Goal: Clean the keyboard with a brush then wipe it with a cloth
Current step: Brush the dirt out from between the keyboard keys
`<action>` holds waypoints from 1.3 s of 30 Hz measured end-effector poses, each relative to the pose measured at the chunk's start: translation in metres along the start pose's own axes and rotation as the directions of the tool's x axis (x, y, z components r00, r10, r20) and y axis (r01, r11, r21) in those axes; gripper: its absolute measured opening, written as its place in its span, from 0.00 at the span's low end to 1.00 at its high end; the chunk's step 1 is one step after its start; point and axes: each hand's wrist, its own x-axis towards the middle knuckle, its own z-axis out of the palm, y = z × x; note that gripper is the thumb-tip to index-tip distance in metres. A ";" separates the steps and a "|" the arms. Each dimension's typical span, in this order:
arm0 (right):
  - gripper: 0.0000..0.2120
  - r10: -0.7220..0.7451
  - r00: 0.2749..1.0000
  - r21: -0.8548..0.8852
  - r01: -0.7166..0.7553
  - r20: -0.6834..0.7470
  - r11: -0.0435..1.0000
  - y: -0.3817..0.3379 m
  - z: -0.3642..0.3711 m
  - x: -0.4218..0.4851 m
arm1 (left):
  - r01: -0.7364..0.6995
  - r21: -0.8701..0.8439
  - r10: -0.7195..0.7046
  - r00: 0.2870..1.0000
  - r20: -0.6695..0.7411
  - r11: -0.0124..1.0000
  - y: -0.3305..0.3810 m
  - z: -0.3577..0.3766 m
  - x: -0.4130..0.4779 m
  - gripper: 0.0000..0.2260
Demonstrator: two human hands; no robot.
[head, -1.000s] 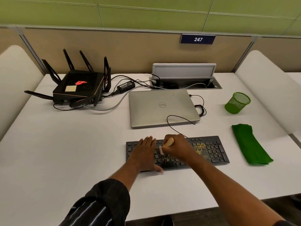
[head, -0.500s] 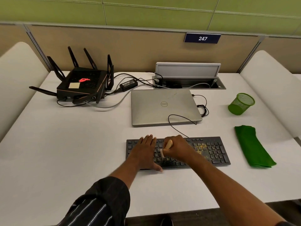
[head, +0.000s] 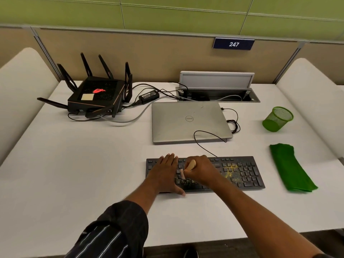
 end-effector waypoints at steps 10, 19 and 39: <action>0.04 0.005 1.000 0.018 -0.005 -0.011 1.000 -0.004 -0.003 0.002 | -0.003 0.002 0.003 1.000 -0.010 1.000 -0.001 -0.001 -0.001 0.64; 0.04 0.019 1.000 0.030 -0.019 -0.010 0.999 -0.002 -0.003 0.004 | -0.003 -0.022 0.003 1.000 0.003 1.000 -0.002 -0.003 -0.003 0.63; 0.07 0.008 1.000 0.010 -0.008 -0.007 1.000 -0.020 0.013 0.008 | -0.028 -0.056 0.028 1.000 -0.005 0.998 -0.021 -0.005 -0.015 0.62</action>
